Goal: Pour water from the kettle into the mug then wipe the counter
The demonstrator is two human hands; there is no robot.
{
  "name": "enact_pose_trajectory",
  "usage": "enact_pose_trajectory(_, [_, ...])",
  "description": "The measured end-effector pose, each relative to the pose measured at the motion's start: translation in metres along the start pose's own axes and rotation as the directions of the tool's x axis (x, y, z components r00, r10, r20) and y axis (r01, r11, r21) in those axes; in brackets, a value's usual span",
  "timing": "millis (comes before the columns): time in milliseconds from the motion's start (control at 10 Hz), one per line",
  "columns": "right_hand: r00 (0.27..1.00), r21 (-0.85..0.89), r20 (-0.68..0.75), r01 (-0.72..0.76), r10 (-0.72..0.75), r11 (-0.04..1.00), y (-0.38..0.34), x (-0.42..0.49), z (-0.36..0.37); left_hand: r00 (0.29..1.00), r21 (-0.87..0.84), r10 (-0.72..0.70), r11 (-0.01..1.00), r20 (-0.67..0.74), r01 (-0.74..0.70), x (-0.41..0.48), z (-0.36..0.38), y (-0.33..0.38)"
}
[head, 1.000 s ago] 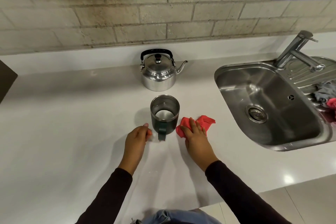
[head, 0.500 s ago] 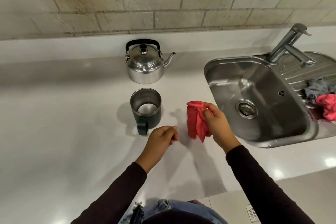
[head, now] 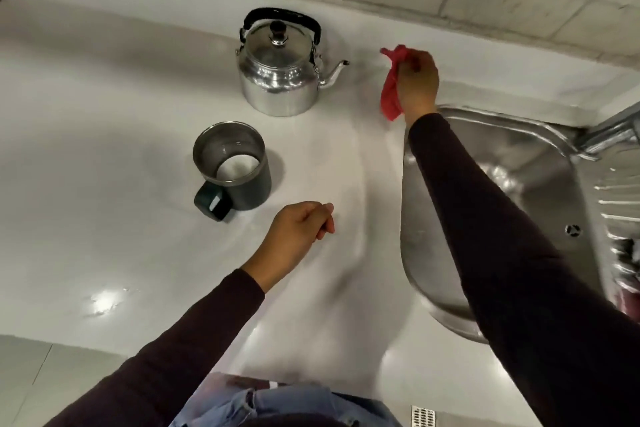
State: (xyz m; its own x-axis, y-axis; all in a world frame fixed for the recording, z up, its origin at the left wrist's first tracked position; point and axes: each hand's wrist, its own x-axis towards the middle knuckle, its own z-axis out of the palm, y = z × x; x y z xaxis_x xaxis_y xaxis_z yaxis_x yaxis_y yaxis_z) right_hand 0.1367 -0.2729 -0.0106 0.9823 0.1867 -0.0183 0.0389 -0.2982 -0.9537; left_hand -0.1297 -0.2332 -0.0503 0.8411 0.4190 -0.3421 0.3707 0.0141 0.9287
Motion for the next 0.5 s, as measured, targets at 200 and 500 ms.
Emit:
enact_pose_trajectory(200, [0.94,-0.678,0.335,0.291,-0.068,0.675,0.062,0.017,0.033,1.0,0.008,-0.021,1.0,0.009,0.021,-0.007,0.007,0.0])
enact_pose_trajectory(500, [0.874,-0.644,0.438,0.469,-0.211,0.605,0.033,-0.024,0.024,0.993,0.01,0.033,0.999,0.11,-0.034,0.0,-0.008,0.026])
